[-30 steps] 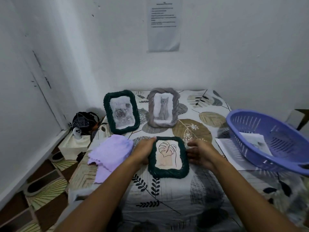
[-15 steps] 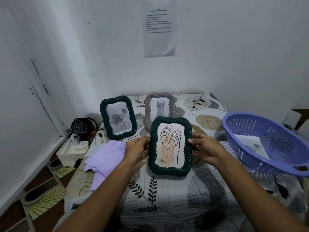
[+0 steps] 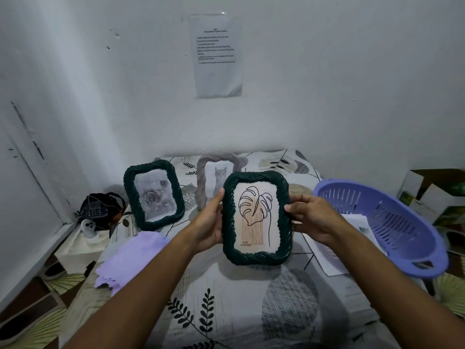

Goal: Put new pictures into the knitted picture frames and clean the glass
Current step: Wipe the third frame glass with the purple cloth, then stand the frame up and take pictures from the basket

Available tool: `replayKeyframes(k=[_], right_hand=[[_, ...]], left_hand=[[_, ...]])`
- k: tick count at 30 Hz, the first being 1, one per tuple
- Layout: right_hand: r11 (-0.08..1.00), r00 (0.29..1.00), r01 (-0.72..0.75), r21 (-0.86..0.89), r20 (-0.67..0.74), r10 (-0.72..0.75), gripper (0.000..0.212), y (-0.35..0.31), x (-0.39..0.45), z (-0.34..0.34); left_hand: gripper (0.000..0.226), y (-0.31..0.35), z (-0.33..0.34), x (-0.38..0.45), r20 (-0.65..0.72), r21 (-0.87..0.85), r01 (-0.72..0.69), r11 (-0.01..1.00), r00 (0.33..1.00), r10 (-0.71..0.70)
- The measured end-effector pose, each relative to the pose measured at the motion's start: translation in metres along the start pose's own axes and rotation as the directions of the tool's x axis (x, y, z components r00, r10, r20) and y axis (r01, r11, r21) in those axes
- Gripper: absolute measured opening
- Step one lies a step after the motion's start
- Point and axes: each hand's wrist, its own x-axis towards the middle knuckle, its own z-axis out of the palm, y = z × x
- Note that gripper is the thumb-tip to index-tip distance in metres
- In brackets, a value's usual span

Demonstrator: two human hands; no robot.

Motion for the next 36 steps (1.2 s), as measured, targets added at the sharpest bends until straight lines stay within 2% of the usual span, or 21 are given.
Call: replayKeyframes(k=[4, 7, 11, 14, 16, 20, 23, 28, 34, 36], right_hand=[[0.999, 1.0, 0.014, -0.03, 0.006, -0.013, 0.021, -0.012, 0.009, -0.011], [0.999, 1.0, 0.027, -0.04, -0.013, -0.027, 0.019, -0.025, 0.021, -0.018], [0.996, 0.996, 0.077, -0.044, -0.036, -0.079, 0.003, -0.05, 0.043, -0.024], [0.995, 0.989, 0.098, -0.031, -0.107, -0.1, 0.02, -0.065, 0.067, -0.029], [0.995, 0.988, 0.087, -0.039, -0.121, -0.091, 0.015, -0.07, 0.083, -0.032], [0.997, 0.987, 0.056, -0.055, -0.147, -0.064, 0.006, -0.068, 0.118, -0.044], [0.998, 0.986, 0.035, -0.045, -0.162, -0.042, 0.014, -0.06, 0.138, -0.051], [0.998, 0.978, -0.015, -0.057, -0.207, 0.003, 0.009, -0.051, 0.155, -0.059], [0.998, 0.98, -0.043, -0.039, -0.195, 0.035, 0.01, -0.05, 0.165, -0.064], [0.998, 0.981, -0.045, -0.034, -0.19, 0.037, 0.009, -0.051, 0.168, -0.064]], left_hand=[[0.055, 0.018, 0.015, 0.022, -0.063, -0.02, -0.083, 0.996, 0.995, 0.082], [0.051, 0.032, 0.026, 0.044, -0.074, 0.038, -0.14, 0.989, 0.987, 0.143], [0.043, 0.047, 0.045, 0.078, -0.069, 0.08, -0.158, 0.984, 0.984, 0.163], [0.044, 0.053, 0.053, 0.107, -0.078, 0.112, -0.165, 0.98, 0.982, 0.174], [0.045, 0.056, 0.053, 0.128, -0.122, 0.118, -0.172, 0.978, 0.975, 0.186], [0.059, 0.057, 0.05, 0.169, -0.18, 0.175, -0.15, 0.973, 0.967, 0.182], [0.076, 0.052, 0.053, 0.193, -0.213, 0.211, -0.14, 0.967, 0.959, 0.185], [0.102, 0.039, 0.052, 0.224, -0.306, 0.251, -0.104, 0.962, 0.935, 0.181], [0.105, 0.031, 0.048, 0.244, -0.329, 0.246, -0.102, 0.964, 0.926, 0.182], [0.094, 0.035, 0.051, 0.24, -0.329, 0.253, -0.119, 0.96, 0.923, 0.201]])
